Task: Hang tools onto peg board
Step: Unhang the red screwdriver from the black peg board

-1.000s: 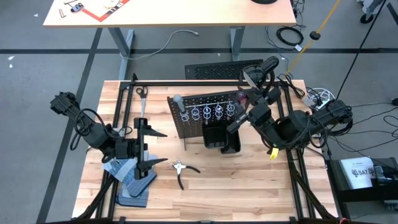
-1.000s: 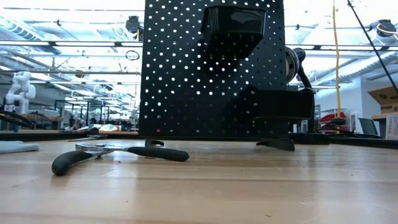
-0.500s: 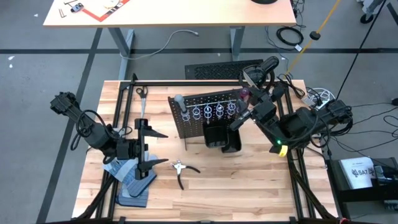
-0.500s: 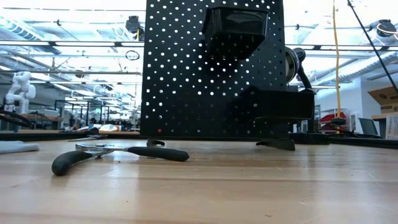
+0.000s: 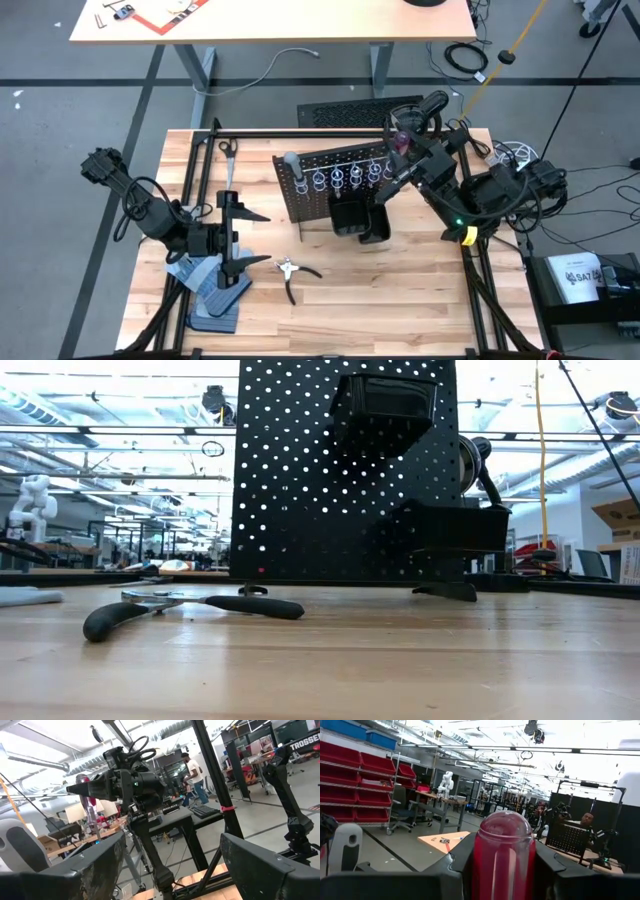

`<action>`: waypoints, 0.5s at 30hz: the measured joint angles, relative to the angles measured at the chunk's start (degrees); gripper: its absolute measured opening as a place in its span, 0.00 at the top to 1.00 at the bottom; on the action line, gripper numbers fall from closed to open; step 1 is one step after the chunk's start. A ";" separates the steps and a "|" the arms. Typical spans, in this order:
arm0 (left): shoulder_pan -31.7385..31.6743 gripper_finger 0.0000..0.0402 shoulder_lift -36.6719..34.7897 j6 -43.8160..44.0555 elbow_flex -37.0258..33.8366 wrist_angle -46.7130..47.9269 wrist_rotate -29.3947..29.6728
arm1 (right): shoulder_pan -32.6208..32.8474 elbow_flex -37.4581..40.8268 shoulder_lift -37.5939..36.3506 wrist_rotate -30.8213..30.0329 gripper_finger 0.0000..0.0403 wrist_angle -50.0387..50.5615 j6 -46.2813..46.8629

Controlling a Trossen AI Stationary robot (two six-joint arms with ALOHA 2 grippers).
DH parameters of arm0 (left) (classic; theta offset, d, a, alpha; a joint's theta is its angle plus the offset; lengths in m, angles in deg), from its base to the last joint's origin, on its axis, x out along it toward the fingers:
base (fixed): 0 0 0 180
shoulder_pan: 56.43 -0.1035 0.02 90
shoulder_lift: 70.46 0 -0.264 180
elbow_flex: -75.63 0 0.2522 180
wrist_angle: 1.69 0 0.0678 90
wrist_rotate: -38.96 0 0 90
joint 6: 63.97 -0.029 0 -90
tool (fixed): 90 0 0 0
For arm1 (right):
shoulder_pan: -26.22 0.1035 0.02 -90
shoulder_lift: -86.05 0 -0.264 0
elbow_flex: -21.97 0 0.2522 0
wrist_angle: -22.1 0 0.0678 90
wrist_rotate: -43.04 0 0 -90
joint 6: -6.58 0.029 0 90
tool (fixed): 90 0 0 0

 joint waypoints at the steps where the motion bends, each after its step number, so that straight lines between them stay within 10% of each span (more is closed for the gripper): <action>1: 0.00 0.17 0.00 0.00 0.00 0.00 0.00 | 0.01 -0.17 -0.02 0.01 0.71 0.18 0.01; 15: 0.00 0.17 -0.02 0.00 0.00 0.13 0.00 | 0.38 -3.42 -0.02 2.71 0.72 0.95 -0.91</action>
